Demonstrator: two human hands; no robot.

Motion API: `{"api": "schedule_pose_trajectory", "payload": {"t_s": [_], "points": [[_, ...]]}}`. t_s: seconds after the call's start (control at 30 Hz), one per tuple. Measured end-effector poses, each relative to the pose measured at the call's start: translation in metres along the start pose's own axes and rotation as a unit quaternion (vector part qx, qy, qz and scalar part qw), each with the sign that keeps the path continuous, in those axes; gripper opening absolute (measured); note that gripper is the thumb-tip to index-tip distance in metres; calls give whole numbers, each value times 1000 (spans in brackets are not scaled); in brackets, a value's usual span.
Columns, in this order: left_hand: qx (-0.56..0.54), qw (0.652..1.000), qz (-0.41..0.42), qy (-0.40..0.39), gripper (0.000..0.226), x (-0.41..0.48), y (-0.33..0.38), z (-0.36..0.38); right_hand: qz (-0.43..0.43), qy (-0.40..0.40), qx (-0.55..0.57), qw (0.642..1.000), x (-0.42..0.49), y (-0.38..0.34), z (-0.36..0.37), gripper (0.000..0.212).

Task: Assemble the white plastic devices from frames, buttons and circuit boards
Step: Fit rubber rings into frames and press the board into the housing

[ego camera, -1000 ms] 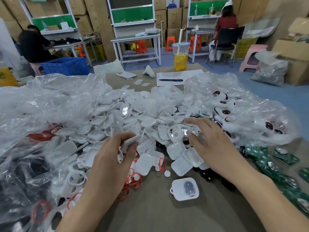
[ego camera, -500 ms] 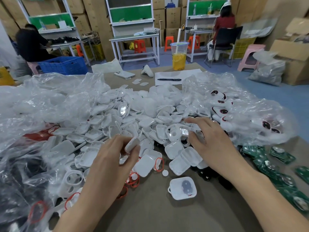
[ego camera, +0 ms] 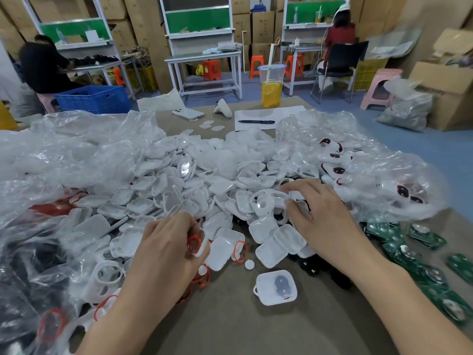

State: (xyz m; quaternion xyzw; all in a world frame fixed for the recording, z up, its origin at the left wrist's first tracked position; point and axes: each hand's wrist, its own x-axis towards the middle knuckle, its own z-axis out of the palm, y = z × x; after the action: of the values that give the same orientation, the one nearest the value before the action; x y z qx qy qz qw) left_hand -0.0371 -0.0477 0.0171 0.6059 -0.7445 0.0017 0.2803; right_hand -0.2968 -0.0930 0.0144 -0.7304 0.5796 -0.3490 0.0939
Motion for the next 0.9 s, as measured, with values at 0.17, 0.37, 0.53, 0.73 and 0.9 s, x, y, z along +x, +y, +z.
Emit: {"api": "schedule_pose_trajectory", "payload": {"t_s": [0.17,0.37,0.53,0.73,0.9], "points": [[12,999,34,24,31,0,-4,2,-24,-22,-55,998,-7,-9,-6,25],[19,999,40,-3,31,-1,-8,3,-12,-111,-77,991,-16,-3,-8,29],[24,999,34,4,22,-1,-9,3,-25,-106,-77,991,-14,-5,-11,26],[11,1000,11,-9,25,-2,-7,4,10,25,-22,999,-39,-13,-22,25],[18,1000,9,7,23,-6,-4,5,111,94,-207,968,-76,-7,-36,27]]}}
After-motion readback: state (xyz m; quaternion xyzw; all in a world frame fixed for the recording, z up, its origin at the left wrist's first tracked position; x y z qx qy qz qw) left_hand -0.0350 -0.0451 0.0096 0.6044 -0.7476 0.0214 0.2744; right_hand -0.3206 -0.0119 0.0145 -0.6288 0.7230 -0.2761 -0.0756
